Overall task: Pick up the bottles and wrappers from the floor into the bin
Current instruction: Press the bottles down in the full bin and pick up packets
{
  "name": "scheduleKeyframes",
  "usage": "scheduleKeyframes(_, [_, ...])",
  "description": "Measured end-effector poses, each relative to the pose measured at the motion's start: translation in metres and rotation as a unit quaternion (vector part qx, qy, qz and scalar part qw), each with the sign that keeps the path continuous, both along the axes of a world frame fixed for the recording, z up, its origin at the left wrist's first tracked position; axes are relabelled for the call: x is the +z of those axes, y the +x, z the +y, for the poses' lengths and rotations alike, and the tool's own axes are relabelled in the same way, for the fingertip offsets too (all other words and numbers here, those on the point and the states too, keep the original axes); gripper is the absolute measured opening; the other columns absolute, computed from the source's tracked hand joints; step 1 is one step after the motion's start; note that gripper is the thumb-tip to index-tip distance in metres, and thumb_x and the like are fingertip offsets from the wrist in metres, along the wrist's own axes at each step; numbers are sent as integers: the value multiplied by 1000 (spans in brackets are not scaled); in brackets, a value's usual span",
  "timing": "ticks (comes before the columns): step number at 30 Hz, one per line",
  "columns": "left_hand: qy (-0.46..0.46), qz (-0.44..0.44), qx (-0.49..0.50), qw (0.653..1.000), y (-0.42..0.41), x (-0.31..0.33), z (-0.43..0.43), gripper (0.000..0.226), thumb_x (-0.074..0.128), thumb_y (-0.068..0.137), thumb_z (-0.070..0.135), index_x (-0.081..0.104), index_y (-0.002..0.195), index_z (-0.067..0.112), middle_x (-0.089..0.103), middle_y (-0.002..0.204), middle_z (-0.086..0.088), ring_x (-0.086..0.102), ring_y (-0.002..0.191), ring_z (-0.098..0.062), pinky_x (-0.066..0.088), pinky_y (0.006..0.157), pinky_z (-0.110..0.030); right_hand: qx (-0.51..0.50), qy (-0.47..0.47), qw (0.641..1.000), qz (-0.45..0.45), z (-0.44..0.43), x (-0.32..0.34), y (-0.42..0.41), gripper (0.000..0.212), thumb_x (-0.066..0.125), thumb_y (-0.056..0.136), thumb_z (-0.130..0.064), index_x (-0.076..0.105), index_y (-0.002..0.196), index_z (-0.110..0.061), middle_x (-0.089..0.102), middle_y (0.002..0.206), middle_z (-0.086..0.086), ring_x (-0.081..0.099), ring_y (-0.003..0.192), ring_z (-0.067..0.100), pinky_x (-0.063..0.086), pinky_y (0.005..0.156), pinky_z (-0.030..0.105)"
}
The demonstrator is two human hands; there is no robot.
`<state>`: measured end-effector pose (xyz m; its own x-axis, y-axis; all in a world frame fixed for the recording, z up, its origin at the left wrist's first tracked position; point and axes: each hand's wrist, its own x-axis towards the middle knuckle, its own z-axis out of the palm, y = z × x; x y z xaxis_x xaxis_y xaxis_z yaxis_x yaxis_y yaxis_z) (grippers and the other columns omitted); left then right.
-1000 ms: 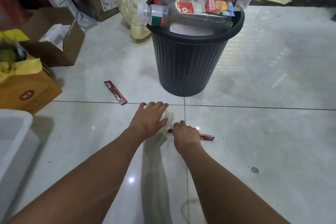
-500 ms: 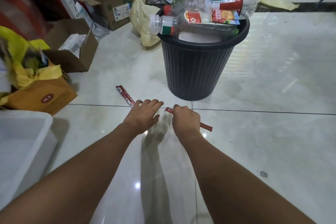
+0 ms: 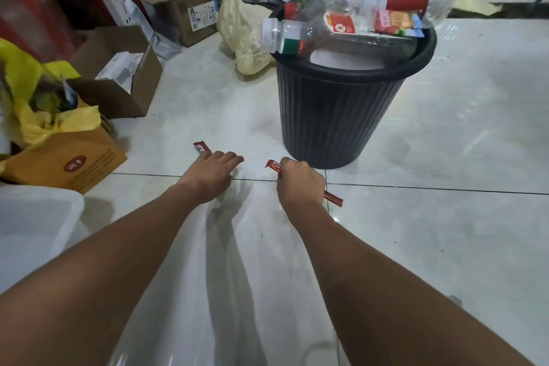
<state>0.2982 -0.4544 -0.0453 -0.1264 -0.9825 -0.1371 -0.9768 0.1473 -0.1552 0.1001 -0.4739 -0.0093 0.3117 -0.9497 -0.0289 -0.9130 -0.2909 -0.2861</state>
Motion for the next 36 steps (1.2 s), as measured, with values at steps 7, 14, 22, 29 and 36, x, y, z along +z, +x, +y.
scheduleKeyframes(7, [-7,-28,12,999,17,-26,-7,38,34,96,12,34,134,17,40,137,1,40,124,-22,28,101,-33,0,-17,1000,2,-18,-13,25,16,48,90,-6,56,101,-15,55,79,3,44,65,21,32,59,29])
scheduleKeyframes(14, [-23,-141,19,990,30,-37,-8,27,47,92,15,53,118,18,57,120,2,52,115,-17,38,95,-30,28,13,999,10,-9,-30,48,18,48,90,-6,56,104,-15,63,90,6,52,74,26,32,62,29])
scheduleKeyframes(22, [44,-137,6,990,9,-41,-17,27,31,98,11,41,123,13,48,125,-6,45,116,-27,33,95,-39,13,2,1000,21,-9,-32,39,20,47,90,-5,56,105,-14,64,93,7,60,83,28,33,62,30])
scheduleKeyframes(29, [48,-22,31,998,-26,-24,-3,28,35,95,12,34,122,15,39,116,-8,59,87,-30,31,57,-35,18,-12,1000,14,-7,-9,18,13,48,92,-15,56,102,-13,65,93,8,59,83,29,32,62,29])
scheduleKeyframes(36, [-8,30,24,999,-46,23,0,28,40,91,17,37,119,14,52,109,-5,57,95,-27,37,62,-35,12,-56,998,-9,-10,39,-9,18,48,94,-24,58,106,-15,65,94,8,61,83,28,37,63,29])
